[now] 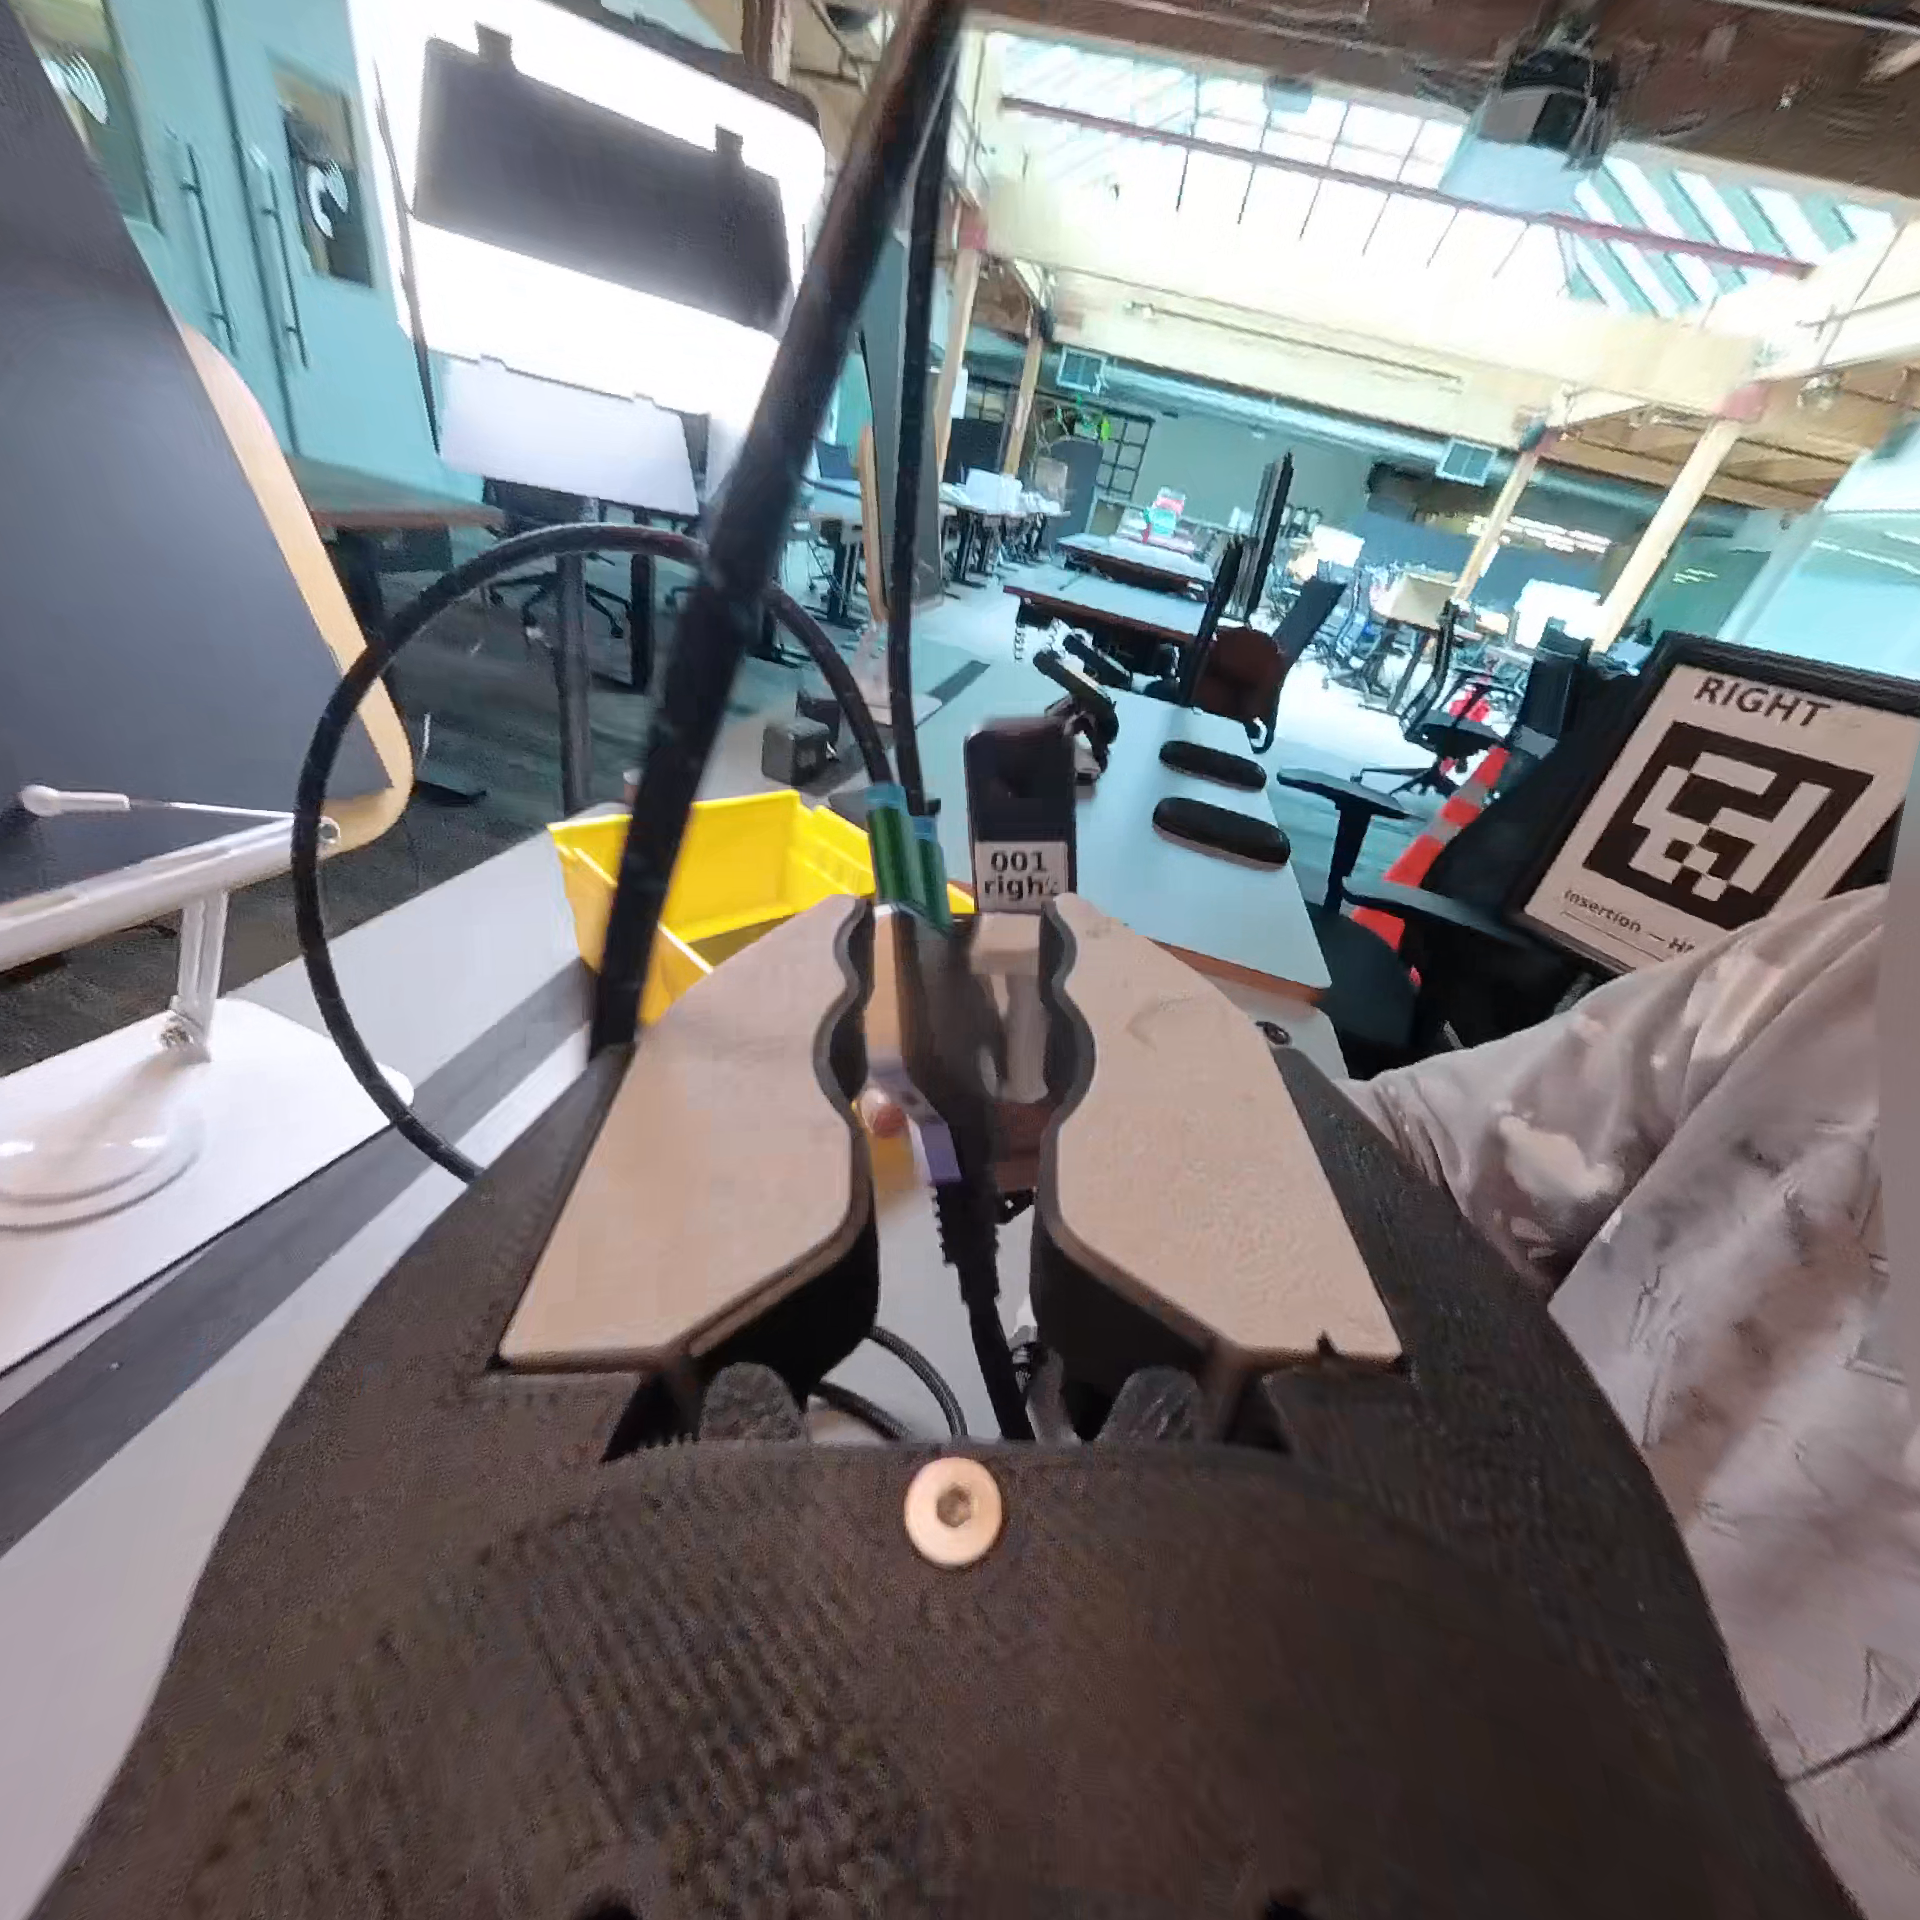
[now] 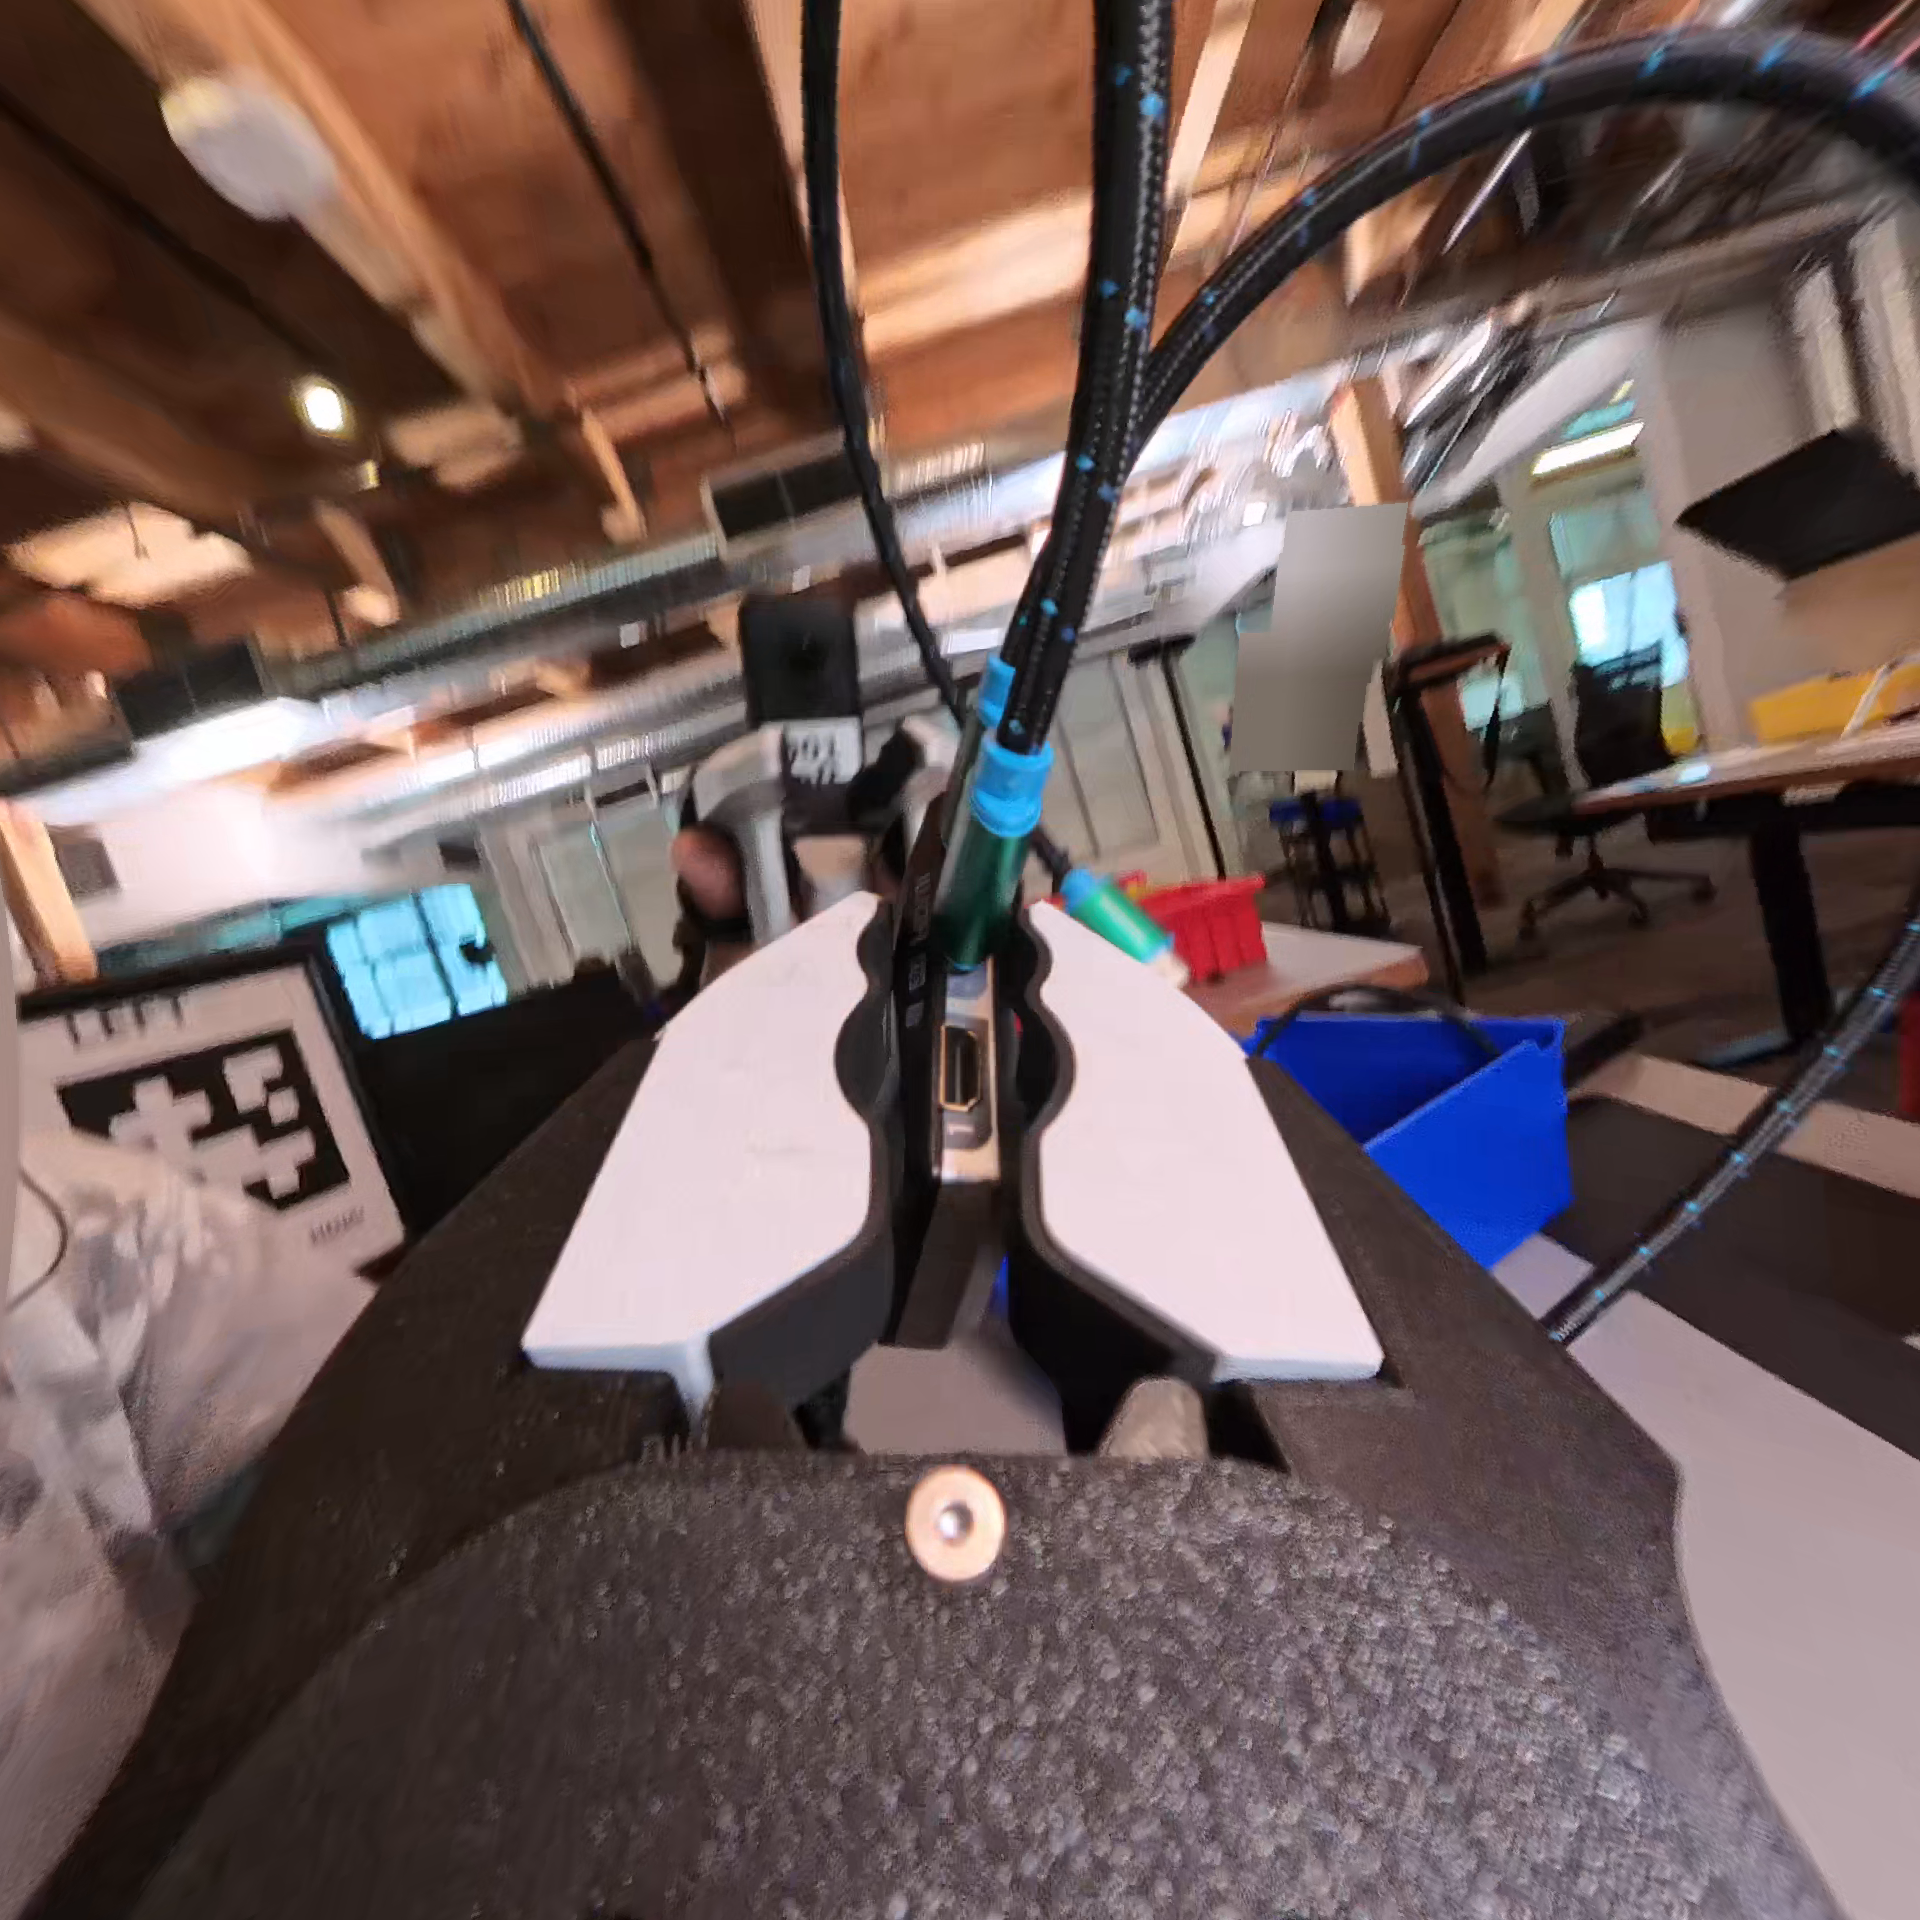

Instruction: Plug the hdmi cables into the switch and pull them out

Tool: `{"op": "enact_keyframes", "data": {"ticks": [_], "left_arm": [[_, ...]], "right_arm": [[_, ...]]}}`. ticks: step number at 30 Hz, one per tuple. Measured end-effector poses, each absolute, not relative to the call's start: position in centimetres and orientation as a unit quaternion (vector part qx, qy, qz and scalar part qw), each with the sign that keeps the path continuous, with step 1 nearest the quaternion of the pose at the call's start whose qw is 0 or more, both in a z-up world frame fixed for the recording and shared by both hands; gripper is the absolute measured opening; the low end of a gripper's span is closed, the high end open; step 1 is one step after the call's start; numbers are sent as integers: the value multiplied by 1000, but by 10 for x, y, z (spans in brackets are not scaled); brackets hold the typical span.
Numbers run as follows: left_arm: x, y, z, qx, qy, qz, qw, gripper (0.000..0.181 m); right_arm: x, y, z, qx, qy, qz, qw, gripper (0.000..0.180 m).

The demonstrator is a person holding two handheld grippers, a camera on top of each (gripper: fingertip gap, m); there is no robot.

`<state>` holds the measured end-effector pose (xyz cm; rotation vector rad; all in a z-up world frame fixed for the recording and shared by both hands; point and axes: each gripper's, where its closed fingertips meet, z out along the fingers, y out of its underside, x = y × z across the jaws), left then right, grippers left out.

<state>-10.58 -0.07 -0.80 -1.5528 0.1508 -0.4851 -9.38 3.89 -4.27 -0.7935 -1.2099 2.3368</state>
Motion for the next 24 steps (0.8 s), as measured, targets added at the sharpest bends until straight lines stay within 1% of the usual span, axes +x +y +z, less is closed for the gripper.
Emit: {"op": "enact_keyframes", "data": {"ticks": [4,8,9,10,11,12,13,16,18,19,20,21,22,24], "left_arm": [[-73,4,-10,-712,110,-205,662,29],[-36,28,-56,-779,151,-223,566,33],[-34,37,-63,-785,143,-225,559,33],[-33,45,-64,-777,135,-225,572,27],[-38,52,-58,-763,119,-211,599,25],[-49,55,-49,-745,103,-180,634,20],[-58,54,-41,-730,99,-147,660,20],[-77,47,-33,-721,100,-74,681,36],[-71,49,-41,-728,116,-99,668,47],[-65,51,-49,-735,130,-117,655,45],[-59,54,-57,-743,146,-125,642,36],[-59,55,-62,-749,158,-113,634,16],[-61,54,-64,-751,169,-93,631,8],[-70,48,-61,-758,171,-66,626,8]], "right_arm": [[-86,66,-27,-279,-376,849,244,20],[-70,83,-8,-259,-343,850,303,20],[-66,88,-3,-257,-331,851,316,21],[-62,94,1,-257,-317,851,330,21],[-57,100,5,-254,-304,852,344,21],[-52,105,10,-250,-290,852,356,21],[-48,110,15,-247,-277,854,364,21],[-37,114,25,-231,-257,868,357,21],[-37,105,25,-220,-265,874,344,20],[-39,98,24,-217,-274,874,339,21],[-42,92,21,-215,-282,873,334,21],[-44,88,19,-217,-288,872,332,21],[-46,87,17,-219,-293,870,332,21],[-51,84,11,-224,-339,855,323,21]]}}
